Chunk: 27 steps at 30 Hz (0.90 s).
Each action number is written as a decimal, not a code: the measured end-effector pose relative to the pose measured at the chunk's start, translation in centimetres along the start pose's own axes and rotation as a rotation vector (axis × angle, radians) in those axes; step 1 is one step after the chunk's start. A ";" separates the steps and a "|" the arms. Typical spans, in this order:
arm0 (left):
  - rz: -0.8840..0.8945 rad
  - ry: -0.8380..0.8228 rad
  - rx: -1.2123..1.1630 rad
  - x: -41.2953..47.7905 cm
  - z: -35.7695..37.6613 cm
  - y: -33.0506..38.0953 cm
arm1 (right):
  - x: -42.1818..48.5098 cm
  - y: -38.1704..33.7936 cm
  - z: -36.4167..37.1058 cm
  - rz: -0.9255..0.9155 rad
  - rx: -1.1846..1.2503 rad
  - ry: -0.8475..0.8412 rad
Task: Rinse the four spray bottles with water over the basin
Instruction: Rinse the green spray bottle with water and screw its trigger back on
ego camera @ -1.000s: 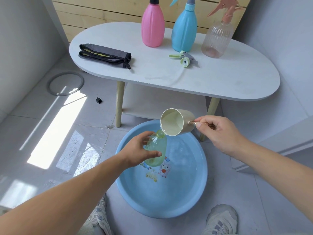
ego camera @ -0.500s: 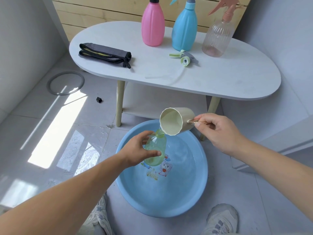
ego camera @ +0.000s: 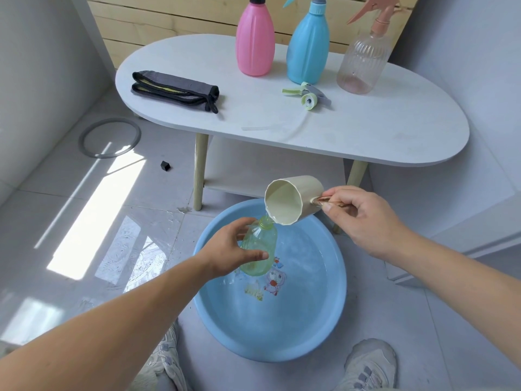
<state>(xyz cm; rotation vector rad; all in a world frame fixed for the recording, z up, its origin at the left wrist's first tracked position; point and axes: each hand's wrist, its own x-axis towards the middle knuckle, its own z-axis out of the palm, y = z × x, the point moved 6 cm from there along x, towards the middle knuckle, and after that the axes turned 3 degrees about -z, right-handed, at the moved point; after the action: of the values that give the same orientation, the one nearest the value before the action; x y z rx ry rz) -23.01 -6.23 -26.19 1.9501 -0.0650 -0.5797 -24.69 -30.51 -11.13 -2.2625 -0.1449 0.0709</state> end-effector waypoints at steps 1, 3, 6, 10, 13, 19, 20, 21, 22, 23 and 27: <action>0.003 0.000 -0.002 0.0 0.0 0.1 | 0.0 0.0 0.0 -0.001 -0.001 -0.001; 0.007 -0.004 -0.003 0.0 0.1 0.2 | 0.0 -0.1 0.0 -0.006 0.002 -0.002; 0.012 -0.005 0.004 0.0 0.2 0.1 | -0.1 -0.4 0.0 -0.019 0.003 0.000; 0.008 0.002 0.000 0.2 0.1 0.0 | -0.1 -0.5 0.0 -0.024 -0.008 -0.001; 0.004 0.001 -0.009 0.2 0.1 -0.1 | -0.1 -0.5 0.0 -0.026 -0.009 -0.006; -0.001 -0.007 -0.015 0.2 0.2 -0.1 | 0.1 -0.1 0.0 -0.019 -0.015 -0.010; -0.001 -0.008 -0.012 0.3 0.3 -0.1 | 0.1 -0.1 0.0 -0.021 -0.017 -0.010; -0.002 -0.010 -0.010 0.3 0.3 -0.1 | 0.1 -0.1 0.0 -0.024 -0.022 -0.011; -0.003 -0.010 -0.008 0.3 0.2 -0.2 | 0.1 -0.1 0.0 -0.029 -0.026 -0.013; -0.005 -0.009 -0.007 0.3 0.2 -0.2 | 0.1 0.0 0.0 -0.032 -0.031 -0.016; -0.005 -0.009 -0.016 0.2 0.3 -0.1 | 0.1 -0.1 0.0 -0.054 -0.058 -0.018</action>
<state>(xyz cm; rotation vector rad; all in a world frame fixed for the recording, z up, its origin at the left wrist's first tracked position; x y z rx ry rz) -22.98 -6.53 -26.44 1.9325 -0.0603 -0.5904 -24.58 -30.46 -11.06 -2.3143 -0.2201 0.0588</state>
